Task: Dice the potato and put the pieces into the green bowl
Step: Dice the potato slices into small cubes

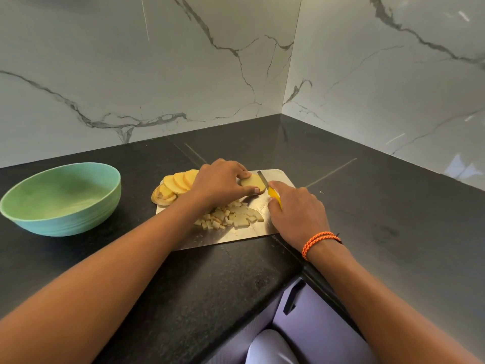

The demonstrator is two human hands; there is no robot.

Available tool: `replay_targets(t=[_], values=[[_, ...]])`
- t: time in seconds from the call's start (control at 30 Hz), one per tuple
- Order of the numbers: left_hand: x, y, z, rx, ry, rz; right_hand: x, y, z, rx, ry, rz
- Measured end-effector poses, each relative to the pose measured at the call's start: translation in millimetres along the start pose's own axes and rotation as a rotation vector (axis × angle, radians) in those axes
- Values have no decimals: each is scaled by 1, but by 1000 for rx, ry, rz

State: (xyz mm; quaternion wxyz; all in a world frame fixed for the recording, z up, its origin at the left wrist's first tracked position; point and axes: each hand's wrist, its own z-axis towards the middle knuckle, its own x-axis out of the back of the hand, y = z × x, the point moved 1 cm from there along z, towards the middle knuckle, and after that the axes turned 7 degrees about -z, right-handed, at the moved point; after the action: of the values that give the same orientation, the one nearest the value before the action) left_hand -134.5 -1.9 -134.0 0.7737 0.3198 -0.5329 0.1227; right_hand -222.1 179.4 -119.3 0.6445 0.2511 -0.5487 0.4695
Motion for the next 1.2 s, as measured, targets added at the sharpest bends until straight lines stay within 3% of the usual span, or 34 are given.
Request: replay_targets(t=[0.23, 0.83, 1.2], values=[[-2, -2, 0, -15, 9, -34, 6, -2, -2, -38, 32, 7], [-3, 0, -2, -25, 41, -35, 4, 0, -5, 6, -103, -31], [-5, 3, -5, 27, 71, 17, 3, 9, -34, 18, 24, 47]])
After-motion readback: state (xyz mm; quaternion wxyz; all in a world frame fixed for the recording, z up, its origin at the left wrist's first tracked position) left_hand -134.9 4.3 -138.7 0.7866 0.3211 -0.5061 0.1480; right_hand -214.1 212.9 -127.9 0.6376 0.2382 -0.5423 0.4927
